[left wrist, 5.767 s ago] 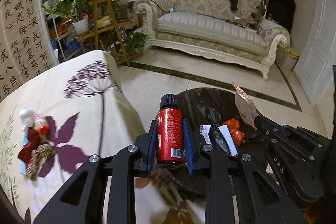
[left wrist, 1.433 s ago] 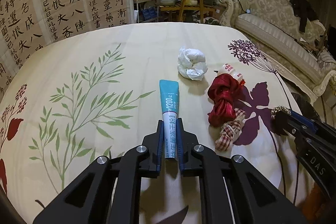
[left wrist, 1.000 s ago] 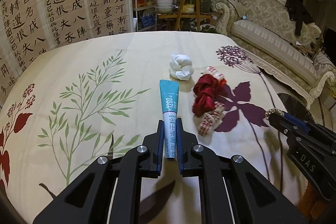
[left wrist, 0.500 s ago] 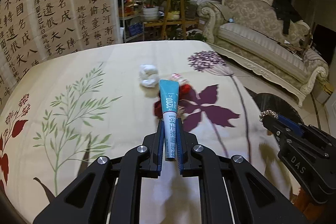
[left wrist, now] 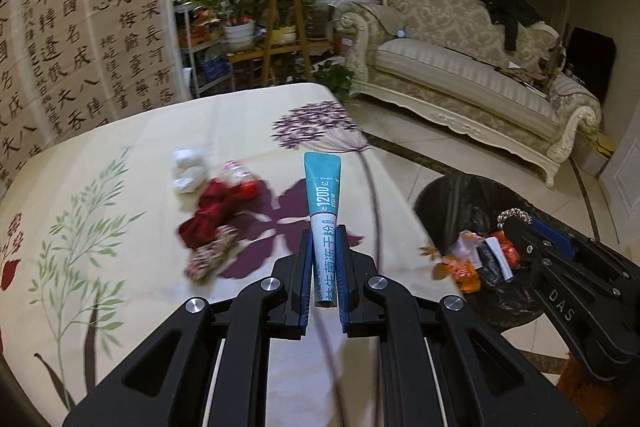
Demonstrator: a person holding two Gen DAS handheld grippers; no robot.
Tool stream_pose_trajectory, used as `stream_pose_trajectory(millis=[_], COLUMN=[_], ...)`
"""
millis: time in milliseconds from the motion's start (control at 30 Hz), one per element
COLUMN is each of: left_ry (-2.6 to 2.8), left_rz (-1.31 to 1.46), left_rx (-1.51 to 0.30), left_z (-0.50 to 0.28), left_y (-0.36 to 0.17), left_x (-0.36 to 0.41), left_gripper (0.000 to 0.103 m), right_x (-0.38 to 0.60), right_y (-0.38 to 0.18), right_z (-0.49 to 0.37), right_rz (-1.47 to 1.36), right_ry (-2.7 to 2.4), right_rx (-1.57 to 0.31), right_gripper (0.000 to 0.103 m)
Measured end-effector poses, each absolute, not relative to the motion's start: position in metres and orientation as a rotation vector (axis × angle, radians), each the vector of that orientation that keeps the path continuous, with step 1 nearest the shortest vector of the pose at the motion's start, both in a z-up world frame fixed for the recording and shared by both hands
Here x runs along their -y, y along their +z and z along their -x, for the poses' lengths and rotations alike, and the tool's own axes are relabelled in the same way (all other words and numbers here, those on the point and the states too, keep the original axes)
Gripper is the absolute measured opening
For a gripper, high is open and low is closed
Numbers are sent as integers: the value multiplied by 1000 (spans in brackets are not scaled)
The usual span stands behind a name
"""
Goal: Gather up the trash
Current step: 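Carry the toothpaste tube and scrubber ball over the trash bin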
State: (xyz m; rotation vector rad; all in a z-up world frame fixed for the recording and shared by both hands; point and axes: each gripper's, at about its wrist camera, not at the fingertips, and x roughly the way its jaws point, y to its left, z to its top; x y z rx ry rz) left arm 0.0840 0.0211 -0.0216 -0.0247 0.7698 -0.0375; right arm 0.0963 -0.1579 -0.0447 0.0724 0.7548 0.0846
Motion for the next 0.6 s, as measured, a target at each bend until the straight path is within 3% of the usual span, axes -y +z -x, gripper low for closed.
stream_pose_trajectory(millis=[600], left_ry=[-150], left_rz=[-49], left_rx=[-797], left_z=[-126], left_y=[-41], left_x=[67], left_gripper=[12], right_x=[232], right_y=[-64], right_z=[-121], right_rz=[-123], right_ry=[-73], right_rx=[-768], right_gripper=[19])
